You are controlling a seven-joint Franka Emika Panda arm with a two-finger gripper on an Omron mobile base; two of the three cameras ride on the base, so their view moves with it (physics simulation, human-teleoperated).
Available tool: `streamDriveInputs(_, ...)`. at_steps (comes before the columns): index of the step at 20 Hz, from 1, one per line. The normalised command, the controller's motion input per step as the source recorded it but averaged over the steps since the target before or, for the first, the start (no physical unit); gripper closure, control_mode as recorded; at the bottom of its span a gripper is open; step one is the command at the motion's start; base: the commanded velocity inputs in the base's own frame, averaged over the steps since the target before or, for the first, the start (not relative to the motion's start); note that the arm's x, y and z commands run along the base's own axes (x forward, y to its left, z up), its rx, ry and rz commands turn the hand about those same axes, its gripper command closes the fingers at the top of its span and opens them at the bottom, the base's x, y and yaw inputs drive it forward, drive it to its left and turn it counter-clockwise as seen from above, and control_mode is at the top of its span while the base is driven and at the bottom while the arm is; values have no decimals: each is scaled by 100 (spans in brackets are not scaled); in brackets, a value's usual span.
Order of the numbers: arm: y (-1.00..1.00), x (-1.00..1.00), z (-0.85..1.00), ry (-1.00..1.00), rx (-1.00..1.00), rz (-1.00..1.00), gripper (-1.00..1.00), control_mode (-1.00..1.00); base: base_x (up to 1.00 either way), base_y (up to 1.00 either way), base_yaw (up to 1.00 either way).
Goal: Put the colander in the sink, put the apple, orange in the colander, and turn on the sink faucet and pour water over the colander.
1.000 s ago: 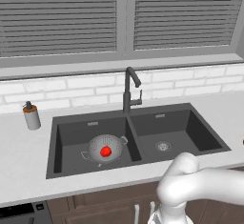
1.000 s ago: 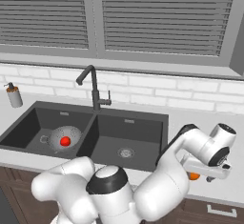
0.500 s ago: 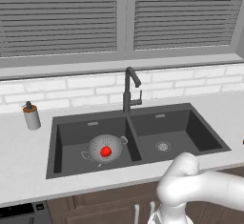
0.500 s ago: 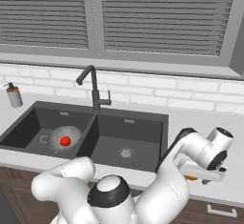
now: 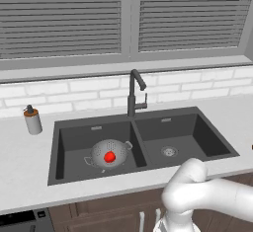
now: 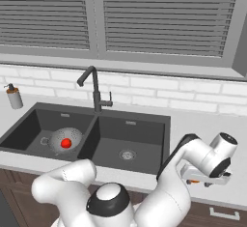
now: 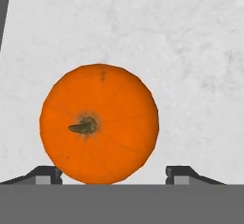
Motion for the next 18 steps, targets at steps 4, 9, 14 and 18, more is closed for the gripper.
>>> streamDriveInputs(4,7,3,-15,-1,0,0,-100,-100,0,0,0)
streamDriveInputs(9,19,20,-3,-3,0,1,-100,-100,0,0,0)
streamDriveInputs(14,10,32,0,-4,0,0,-100,-100,0,0,0)
streamDriveInputs(18,1,26,-7,-1,0,0,-100,-100,0,0,0)
